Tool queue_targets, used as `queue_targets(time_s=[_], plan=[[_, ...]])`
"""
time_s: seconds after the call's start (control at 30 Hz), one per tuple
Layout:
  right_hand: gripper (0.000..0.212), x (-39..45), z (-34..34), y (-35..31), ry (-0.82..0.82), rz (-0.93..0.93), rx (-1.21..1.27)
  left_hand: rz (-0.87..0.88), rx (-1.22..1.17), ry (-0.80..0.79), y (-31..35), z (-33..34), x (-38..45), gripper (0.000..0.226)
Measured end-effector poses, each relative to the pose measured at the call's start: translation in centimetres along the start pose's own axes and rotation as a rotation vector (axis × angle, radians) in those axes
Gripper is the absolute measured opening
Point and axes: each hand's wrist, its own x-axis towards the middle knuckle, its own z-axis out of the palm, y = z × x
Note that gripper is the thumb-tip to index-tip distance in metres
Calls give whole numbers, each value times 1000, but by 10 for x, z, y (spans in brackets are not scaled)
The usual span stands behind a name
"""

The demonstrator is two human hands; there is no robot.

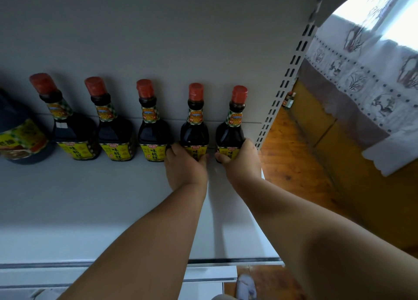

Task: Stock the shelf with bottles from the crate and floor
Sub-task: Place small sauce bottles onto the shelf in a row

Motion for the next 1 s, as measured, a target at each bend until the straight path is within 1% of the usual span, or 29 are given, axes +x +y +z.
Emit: queue_targets(time_s=[0.4, 0.53, 0.6, 0.67, 0.8, 0.93, 1.0], plan=[[57, 0, -3, 0, -15, 5, 0, 12, 10, -12, 2, -2, -1, 82], [61, -6, -10, -6, -33, 48, -19, 8, -21, -25, 5, -9, -11, 85], [64, -14, -16, -7, -43, 73, -40, 23, -37, -20, 4, -14, -23, 78], [62, -29, -22, -6, -70, 85, -71, 50, -43, -25, -1, -21, -38, 66], [62, -59, -24, -3, -110, 54, -86, 120, -44, -82, -14, -43, -55, 51], [55, -81, -25, -8, -153, -37, -145, 152, -1, -120, -20, -71, -64, 45], [54, -90, -28, -10, -176, -110, -162, 175, 8, -106, -23, -85, -73, 43]])
